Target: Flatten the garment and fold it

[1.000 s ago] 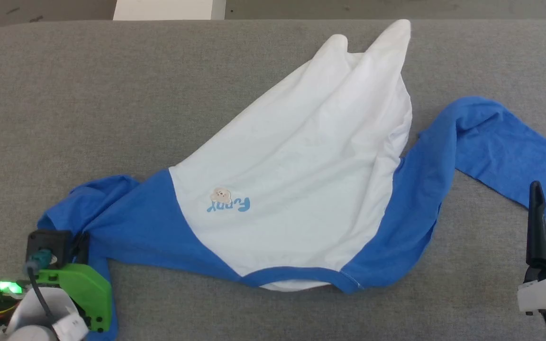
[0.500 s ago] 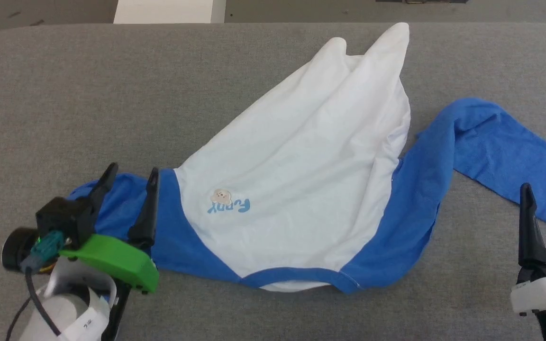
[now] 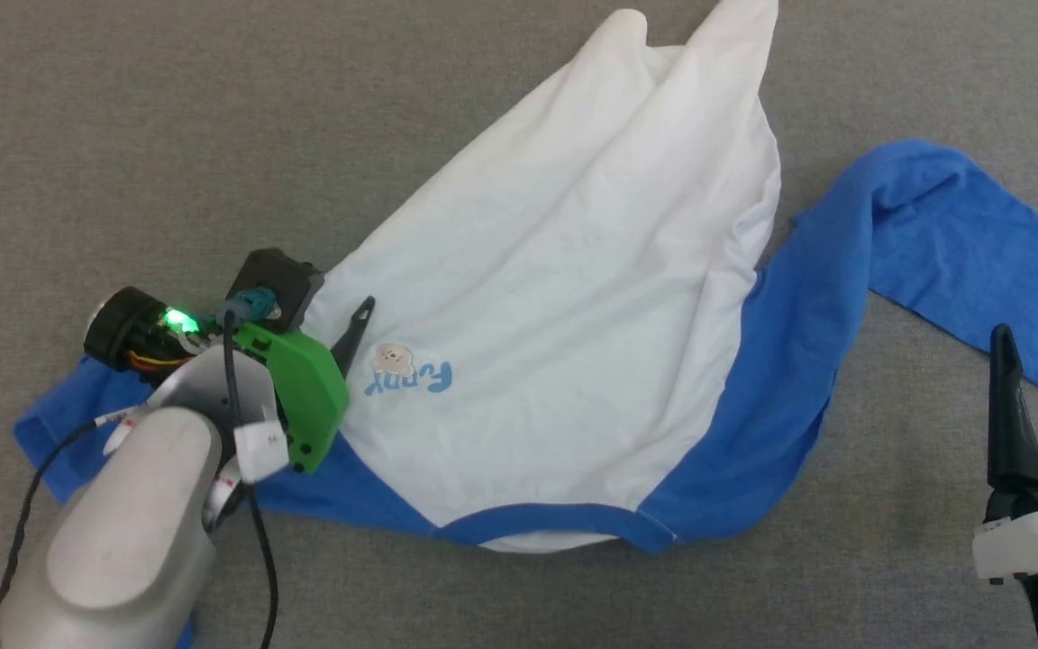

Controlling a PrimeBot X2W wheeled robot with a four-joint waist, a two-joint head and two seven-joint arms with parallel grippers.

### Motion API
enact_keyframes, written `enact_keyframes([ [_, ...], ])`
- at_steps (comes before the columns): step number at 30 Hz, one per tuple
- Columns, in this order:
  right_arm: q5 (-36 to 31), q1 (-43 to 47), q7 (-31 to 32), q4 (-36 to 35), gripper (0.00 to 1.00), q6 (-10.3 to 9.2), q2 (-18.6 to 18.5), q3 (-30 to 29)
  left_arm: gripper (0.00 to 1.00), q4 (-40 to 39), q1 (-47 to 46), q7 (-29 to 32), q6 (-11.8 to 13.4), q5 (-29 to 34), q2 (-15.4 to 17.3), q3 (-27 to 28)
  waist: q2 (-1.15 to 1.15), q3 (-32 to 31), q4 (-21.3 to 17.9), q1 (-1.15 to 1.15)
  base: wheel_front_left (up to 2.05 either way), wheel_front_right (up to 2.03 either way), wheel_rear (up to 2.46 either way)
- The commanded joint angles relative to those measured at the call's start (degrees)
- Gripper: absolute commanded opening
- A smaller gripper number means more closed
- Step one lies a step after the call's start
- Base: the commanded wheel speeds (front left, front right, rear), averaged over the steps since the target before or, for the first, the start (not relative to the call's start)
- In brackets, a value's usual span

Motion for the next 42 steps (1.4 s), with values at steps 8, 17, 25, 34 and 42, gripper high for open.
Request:
enact_keyframes([
  [8,-0.1,-1.0,-0.2,-0.3,1.0,-0.09,0.0,0.4,0.0,10.1,-6.4,1.9,-1.1,-5.3,0.8,-5.5,0.0,2.7,-2.1,0.0,0.0,0.0,0.0],
  [17,-0.3,-2.1,-0.5,-0.8,1.0,-0.09,0.0,0.7,0.0,9.5,-15.7,-2.7,-1.0,-12.5,1.6,-0.2,0.0,5.3,-2.7,0.0,0.0,0.0,0.0],
  [25,0.3,-3.5,-1.8,0.6,1.0,-0.09,0.0,1.6,0.61,17.0,-21.5,-11.0,4.3,-9.1,1.2,2.8,0.0,7.8,-4.0,0.0,0.0,0.0,0.0],
  [34,0.5,-4.2,-2.8,2.7,1.0,-0.09,0.0,1.9,1.0,18.7,-20.0,-24.6,5.8,-9.9,-2.6,4.7,0.0,6.4,-3.2,0.0,0.0,0.0,0.0],
  [42,0.6,-2.2,-2.1,3.7,1.0,-0.09,0.0,1.0,1.0,2.4,-3.0,-31.8,11.6,-9.6,-3.4,7.4,0.0,-0.2,-0.8,0.0,0.0,0.0,0.0],
])
